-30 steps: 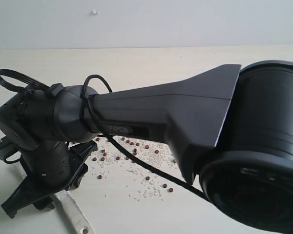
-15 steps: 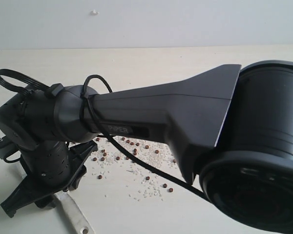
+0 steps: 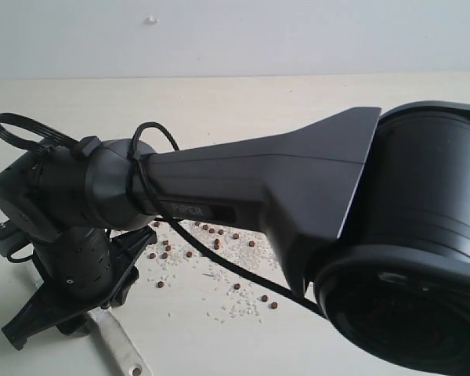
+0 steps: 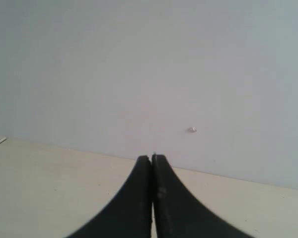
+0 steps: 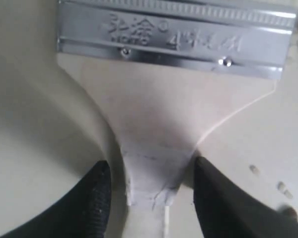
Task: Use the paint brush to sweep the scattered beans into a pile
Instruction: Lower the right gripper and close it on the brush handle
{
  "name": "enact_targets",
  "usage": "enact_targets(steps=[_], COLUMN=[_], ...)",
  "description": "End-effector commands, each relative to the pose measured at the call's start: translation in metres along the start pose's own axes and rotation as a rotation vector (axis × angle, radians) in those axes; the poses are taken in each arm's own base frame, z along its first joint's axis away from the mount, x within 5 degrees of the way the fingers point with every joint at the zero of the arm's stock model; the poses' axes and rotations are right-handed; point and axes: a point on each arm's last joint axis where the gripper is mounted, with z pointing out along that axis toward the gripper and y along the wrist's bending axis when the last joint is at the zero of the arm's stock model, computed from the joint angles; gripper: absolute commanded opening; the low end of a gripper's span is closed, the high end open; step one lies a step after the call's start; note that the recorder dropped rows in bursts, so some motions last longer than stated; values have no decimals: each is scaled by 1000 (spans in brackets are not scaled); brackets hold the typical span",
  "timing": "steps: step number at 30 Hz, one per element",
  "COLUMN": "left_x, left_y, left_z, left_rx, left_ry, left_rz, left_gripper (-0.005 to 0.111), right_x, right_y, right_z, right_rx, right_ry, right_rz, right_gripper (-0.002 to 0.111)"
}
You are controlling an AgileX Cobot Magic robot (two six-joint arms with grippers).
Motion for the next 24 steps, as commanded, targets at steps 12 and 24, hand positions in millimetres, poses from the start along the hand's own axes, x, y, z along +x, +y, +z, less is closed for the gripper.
enact_targets(steps=[12, 24], left_x=[0, 0], left_y=[0, 0], left_z=[-1, -1], left_rx=[-1, -1], left_ry=[-5, -5], left_rz=[-2, -2], left_gripper=[0, 0], right_x=[4, -1], right_y=[-2, -7], right_z=[9, -31], right_rx=[29, 73], right_ry=[47, -51], right_rz=[-34, -71], right_gripper=[0, 0])
